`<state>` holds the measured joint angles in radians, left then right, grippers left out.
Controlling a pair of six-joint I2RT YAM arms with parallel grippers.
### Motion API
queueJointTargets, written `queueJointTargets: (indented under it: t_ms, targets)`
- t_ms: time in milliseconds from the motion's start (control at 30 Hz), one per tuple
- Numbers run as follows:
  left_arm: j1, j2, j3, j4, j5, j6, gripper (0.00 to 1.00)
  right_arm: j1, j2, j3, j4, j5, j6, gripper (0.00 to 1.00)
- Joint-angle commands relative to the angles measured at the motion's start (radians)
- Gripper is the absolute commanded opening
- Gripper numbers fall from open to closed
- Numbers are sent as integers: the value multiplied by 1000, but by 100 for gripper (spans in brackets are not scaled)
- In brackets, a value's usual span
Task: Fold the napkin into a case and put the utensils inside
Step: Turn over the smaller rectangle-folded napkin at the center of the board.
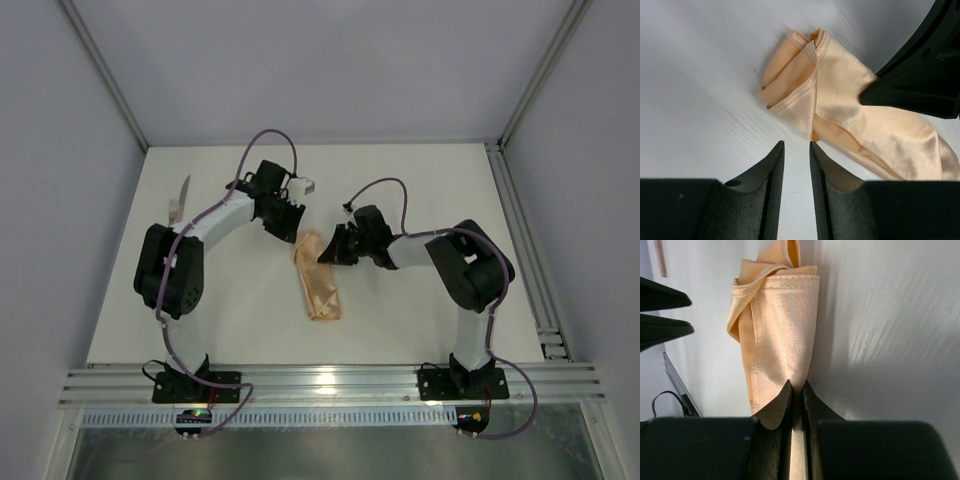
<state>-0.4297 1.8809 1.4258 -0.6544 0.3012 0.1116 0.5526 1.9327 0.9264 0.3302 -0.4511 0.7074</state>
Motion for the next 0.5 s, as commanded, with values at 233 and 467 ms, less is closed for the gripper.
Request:
queueJointTargets:
  t_ms: [233,467]
  targets:
    - [54,-80,35,-44,26,-13,29,32,-152,109,-281,185,-213,3]
    - [91,-91,25,-47,16,-4,29,49,-196,179,-523,336,-374,3]
